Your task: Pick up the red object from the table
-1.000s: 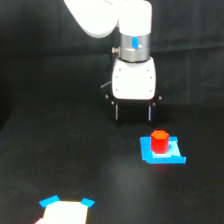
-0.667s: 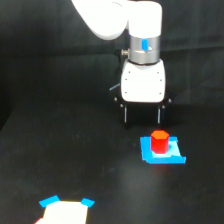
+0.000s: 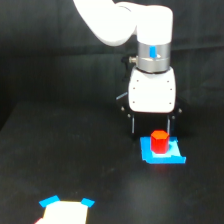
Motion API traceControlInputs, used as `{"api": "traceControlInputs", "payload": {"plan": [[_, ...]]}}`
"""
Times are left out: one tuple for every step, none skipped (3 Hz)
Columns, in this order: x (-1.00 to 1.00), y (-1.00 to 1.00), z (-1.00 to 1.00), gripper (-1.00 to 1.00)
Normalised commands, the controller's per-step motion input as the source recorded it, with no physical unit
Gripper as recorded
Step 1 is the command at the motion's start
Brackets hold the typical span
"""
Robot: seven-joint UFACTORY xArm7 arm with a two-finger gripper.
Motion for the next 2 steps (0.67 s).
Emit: {"api": "traceControlInputs", "payload": {"plan": [[-0.63,-0.74,-0.91,-1.00],[-0.27,-0.61,-0.94,-1.00]]}}
